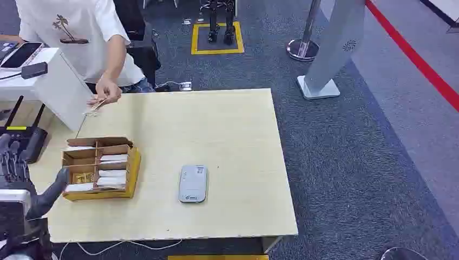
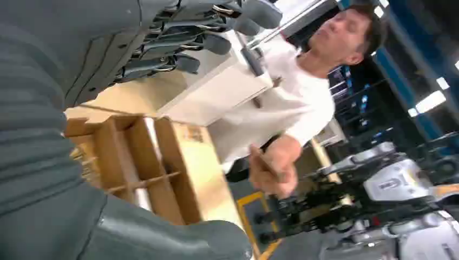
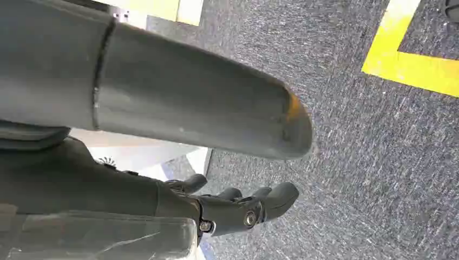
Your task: Pass the card to the sensor for recognition and then transmit it.
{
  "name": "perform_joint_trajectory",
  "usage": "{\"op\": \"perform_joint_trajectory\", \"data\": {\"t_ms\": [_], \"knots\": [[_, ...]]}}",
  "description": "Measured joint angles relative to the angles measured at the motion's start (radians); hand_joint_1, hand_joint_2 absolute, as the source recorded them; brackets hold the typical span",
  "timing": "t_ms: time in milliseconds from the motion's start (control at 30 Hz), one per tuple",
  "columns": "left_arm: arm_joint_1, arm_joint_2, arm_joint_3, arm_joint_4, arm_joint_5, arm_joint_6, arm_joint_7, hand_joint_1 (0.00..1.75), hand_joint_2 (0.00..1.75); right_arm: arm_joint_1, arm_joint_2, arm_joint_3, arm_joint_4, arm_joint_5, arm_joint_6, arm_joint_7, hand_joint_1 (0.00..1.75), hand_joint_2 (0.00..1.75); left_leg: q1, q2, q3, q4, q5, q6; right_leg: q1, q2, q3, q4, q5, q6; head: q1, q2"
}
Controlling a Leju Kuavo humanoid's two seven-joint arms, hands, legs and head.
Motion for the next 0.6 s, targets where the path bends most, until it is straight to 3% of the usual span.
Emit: {"op": "perform_joint_trajectory", "data": {"t_ms": [167,233,333,433,600], "knots": [[0.000,-0.011,-0.008,0.034,-0.023,0.027,0.024,0.00,1.75,0.000,0.000,0.000,0.000,0.000,-0.004,-0.001,0.00,0.00,0.000,0.000,0.000,0.000,0.000,0.000,0.000,0.000,0.000,0.000,0.000,0.000,0.000,0.000],[-0.010,0.000,-0.008,0.043,-0.062,0.041,0.069,0.00,1.75,0.000,0.000,0.000,0.000,0.000,-0.004,-0.001,0.00,0.00,0.000,0.000,0.000,0.000,0.000,0.000,0.000,0.000,0.000,0.000,0.000,0.000,0.000,0.000],[-0.059,0.059,-0.009,0.061,-0.155,0.033,0.163,0.00,1.75,0.000,0.000,0.000,0.000,-0.003,-0.002,-0.001,0.00,0.00,0.001,0.000,0.000,0.000,0.000,0.000,0.000,0.000,0.000,0.000,0.000,0.000,0.000,0.000],[-0.148,0.136,-0.009,0.095,-0.257,-0.023,0.259,0.00,1.75,-0.001,0.000,0.000,0.000,-0.005,0.008,-0.003,0.00,0.00,0.001,-0.001,0.000,0.000,0.001,-0.001,0.001,-0.001,0.000,0.001,0.001,-0.001,0.000,0.000],[-0.308,0.255,-0.024,0.167,-0.425,-0.107,0.363,0.00,1.75,-0.002,0.001,0.000,0.000,-0.005,0.016,-0.003,0.00,0.00,0.002,-0.001,0.000,0.000,0.002,-0.003,0.002,0.000,0.000,0.002,0.001,-0.002,0.000,0.000]]}}
